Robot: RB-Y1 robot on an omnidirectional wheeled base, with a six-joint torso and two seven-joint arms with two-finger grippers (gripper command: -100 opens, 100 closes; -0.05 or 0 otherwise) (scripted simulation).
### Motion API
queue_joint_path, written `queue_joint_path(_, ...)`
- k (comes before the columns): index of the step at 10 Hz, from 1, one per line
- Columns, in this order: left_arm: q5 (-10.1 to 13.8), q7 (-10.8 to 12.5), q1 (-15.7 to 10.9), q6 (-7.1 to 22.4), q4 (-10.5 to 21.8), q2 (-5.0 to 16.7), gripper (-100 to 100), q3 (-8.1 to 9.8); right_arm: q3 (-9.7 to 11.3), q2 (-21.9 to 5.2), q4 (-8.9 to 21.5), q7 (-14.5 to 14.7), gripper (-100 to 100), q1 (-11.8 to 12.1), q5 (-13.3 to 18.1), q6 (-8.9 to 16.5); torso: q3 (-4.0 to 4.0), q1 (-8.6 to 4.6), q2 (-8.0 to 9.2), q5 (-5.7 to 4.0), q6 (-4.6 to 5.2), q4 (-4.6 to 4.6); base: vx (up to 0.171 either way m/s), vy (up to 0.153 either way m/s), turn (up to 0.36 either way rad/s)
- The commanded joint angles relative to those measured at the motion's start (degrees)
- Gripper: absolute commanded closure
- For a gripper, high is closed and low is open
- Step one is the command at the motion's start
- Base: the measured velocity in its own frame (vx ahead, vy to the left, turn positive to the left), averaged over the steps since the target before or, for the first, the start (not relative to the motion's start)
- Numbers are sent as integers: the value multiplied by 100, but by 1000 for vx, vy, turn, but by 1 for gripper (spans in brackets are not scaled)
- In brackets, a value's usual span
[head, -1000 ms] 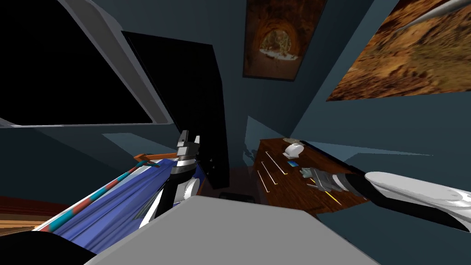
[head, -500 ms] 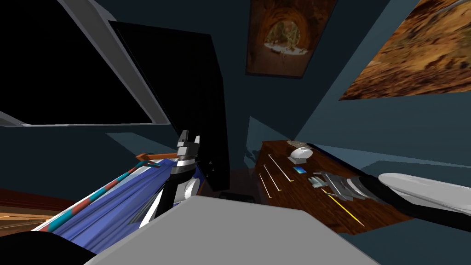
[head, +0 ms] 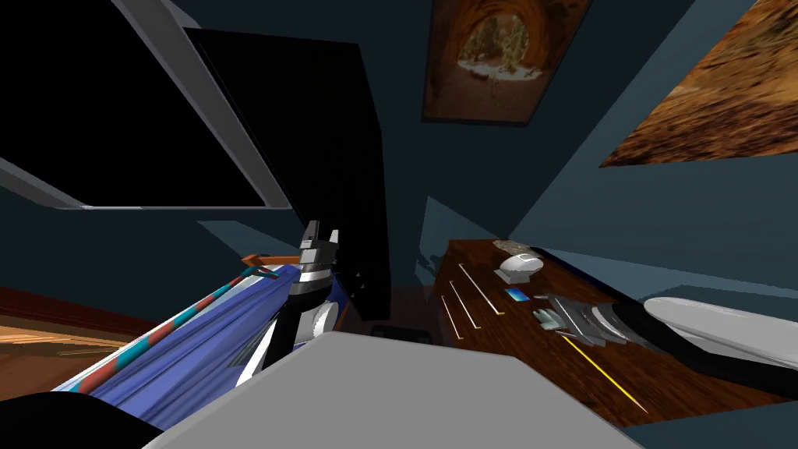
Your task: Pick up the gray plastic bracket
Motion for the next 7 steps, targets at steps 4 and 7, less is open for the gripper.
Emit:
queue_joint_path(4,0,0,0,0,0,0,0,0,122,-13,-186,-299,-100,166,43,357,4,-1,7,0,2,2,-46,-38,113)
queue_joint_path(7,0,0,1,0,0,0,0,0,130,-14,-196,-321,100,179,43,381,-4,13,-11,4,2,1,-2,-1,-5)
